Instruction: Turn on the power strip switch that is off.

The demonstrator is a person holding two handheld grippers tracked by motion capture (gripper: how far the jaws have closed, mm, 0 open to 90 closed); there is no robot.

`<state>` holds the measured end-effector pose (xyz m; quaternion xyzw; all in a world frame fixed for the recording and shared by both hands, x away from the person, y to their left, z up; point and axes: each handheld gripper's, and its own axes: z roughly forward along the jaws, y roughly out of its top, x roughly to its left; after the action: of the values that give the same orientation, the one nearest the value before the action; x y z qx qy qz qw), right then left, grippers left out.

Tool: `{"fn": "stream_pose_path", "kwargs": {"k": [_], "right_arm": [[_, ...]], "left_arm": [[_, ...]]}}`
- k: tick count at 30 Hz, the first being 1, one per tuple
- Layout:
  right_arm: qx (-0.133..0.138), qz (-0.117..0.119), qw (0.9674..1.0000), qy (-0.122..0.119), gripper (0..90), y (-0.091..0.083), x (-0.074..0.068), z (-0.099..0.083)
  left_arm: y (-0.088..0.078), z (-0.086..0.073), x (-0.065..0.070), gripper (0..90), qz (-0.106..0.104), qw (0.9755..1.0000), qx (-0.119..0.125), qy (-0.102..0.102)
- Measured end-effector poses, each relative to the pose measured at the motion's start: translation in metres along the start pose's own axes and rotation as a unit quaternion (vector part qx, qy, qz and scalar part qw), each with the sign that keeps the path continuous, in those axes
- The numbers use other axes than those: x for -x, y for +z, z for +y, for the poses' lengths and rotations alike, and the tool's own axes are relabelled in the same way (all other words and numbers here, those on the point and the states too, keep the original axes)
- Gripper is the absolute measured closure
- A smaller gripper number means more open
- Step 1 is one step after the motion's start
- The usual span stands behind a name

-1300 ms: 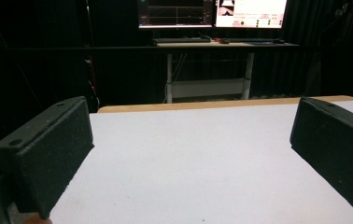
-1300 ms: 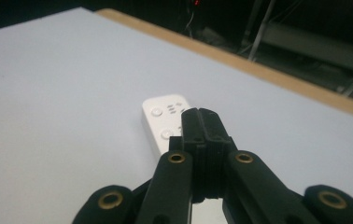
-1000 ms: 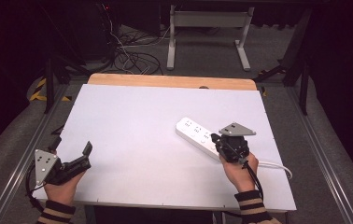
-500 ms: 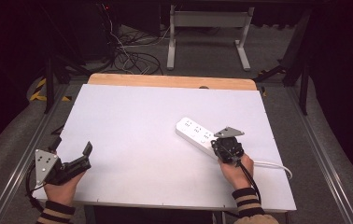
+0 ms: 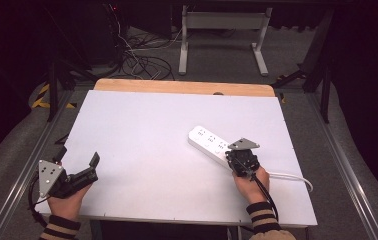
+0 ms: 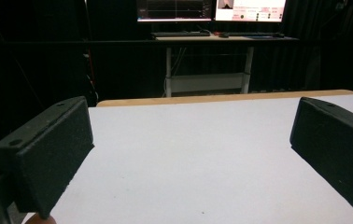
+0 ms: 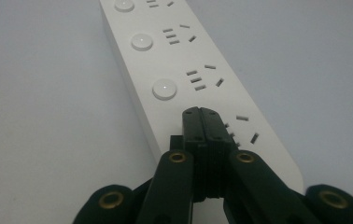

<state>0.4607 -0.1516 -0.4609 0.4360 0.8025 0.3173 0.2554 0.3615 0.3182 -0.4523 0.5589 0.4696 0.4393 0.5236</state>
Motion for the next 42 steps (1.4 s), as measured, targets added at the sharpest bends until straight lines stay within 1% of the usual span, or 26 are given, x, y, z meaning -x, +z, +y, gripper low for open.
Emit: {"fn": "stream_pose_path", "kwargs": {"k": [4,13,22,28,32,37,40,42], "right_arm": [[0.004,-0.005,1.0000,-0.004,90.0,0.0000,-0.0012,-0.0015],[0.011,-0.008,0.9999,0.000,90.0,0.0001,-0.0023,-0.0040],[0.014,-0.004,0.9999,0.007,90.0,0.0001,-0.0012,-0.0047],[0.015,-0.003,0.9998,0.008,90.0,0.0000,-0.0009,-0.0051],[0.017,-0.001,0.9998,0.010,90.0,0.0001,-0.0005,-0.0058],[0.021,-0.004,0.9997,0.012,90.0,0.0004,-0.0011,-0.0073],[0.020,-0.002,0.9997,0.015,90.0,0.0006,-0.0002,-0.0076],[0.024,-0.006,0.9996,0.013,90.0,0.0013,-0.0013,-0.0085]], "left_arm": [[0.0000,-0.0001,-0.0002,0.0,0.001,1.0000,-0.001,-0.001],[0.0004,-0.0003,0.0004,0.0,-0.001,1.0000,-0.001,-0.002],[0.0007,-0.0006,0.0000,0.0,-0.001,1.0000,-0.002,-0.004],[0.0008,-0.0007,-0.0002,0.0,0.000,1.0000,-0.004,-0.001],[0.0007,-0.0006,0.0001,0.0,-0.001,1.0000,-0.003,-0.003],[0.0011,-0.0008,0.0001,0.0,-0.001,1.0000,-0.004,-0.002],[0.0011,-0.0009,0.0004,0.0,-0.001,1.0000,-0.004,-0.002],[0.0011,-0.0008,0.0005,0.1,-0.002,1.0000,-0.004,-0.002]]}}
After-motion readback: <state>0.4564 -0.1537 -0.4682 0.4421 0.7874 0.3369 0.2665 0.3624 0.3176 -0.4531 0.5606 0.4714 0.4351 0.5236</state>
